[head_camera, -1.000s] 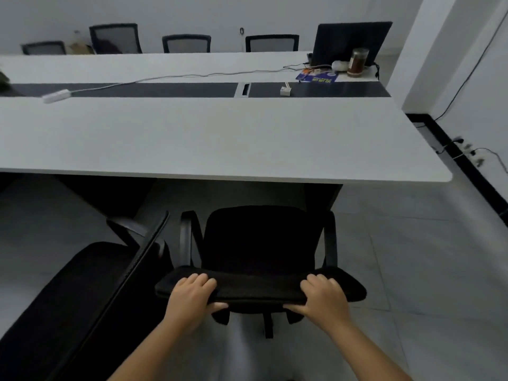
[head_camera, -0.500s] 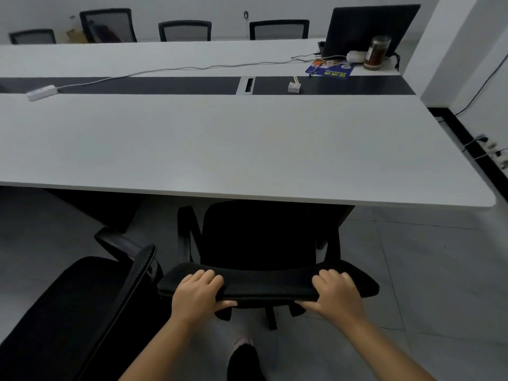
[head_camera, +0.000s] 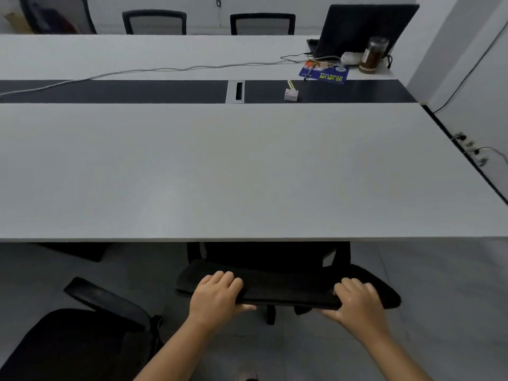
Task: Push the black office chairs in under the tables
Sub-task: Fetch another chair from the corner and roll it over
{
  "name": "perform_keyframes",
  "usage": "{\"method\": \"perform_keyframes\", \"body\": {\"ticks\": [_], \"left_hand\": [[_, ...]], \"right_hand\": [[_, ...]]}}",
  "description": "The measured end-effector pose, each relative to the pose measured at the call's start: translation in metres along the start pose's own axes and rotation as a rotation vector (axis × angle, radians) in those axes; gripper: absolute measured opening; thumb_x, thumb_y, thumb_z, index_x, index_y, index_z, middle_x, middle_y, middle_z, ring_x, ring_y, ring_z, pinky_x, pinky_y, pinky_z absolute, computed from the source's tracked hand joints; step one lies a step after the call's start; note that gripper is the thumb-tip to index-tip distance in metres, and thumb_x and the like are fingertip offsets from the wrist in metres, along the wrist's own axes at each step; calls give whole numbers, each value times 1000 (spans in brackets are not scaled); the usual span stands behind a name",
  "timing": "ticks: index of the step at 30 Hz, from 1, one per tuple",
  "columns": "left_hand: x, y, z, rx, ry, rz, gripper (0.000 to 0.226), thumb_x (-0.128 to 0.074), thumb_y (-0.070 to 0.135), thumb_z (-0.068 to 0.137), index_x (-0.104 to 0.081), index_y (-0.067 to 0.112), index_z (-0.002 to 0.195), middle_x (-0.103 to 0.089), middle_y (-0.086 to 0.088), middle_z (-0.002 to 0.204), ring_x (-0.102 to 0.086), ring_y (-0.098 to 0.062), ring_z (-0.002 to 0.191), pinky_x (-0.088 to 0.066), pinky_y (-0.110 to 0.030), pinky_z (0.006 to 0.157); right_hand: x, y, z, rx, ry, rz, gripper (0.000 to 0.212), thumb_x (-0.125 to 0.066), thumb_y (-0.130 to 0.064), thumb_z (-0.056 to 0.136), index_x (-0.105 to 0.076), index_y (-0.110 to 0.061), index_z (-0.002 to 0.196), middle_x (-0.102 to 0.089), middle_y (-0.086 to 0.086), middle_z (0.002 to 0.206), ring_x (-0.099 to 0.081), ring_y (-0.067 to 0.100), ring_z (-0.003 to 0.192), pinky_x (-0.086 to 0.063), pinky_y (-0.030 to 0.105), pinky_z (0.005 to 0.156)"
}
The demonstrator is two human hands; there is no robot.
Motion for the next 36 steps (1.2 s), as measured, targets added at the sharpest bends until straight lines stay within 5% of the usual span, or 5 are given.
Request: {"method": "perform_keyframes", "body": {"ticks": [11,16,24,32,36], "left_hand": [[-19,-16,42,55,182,-116,80,-8,65,88,-58,18,47,-54,3,46,-53,-16,40,-27,-28,58],[-22,-12,38,71,133,-130,75,-15,69,85,-59,20,49,-54,5,47,-53,-14,42,-28,-27,59],[2,3,25,258,-17,-213,49,-73,70,44,-70,24,61,-68,11,64,-65,-7,61,-39,-17,66],[34,97,-84,1157,294,-423,21,-69,9,69,-71,7,90,-69,-8,98,-50,-4,96,-41,-22,86],[48,143,-160,1814,741,-556,32,-60,-8,82,-57,20,98,-60,-1,99,-55,12,94,-38,5,77]], "right_hand": [[-23,26,48,-4,2,-8,74,-29,-71,81,-48,-10,44,-46,3,44,-46,21,36,-20,29,51],[-23,29,45,10,-91,43,79,-15,-70,85,-51,-11,46,-48,2,46,-48,22,38,-23,27,52],[-14,34,59,-36,-646,500,36,-80,-41,63,-68,-22,91,-56,-14,86,-56,9,92,-38,17,75],[11,-74,67,633,-376,719,65,-30,-49,94,-72,1,84,-69,14,92,-53,18,98,-36,21,93],[11,-123,35,758,-489,837,23,-65,-15,83,-69,5,91,-65,13,99,-49,12,99,-34,12,96]]}}
Point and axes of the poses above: each hand's wrist, its own z-axis towards the middle knuckle, its own x-axis out of the back of the hand, y = z × x, the point moved 2 cm from there along z, towards the middle knuckle
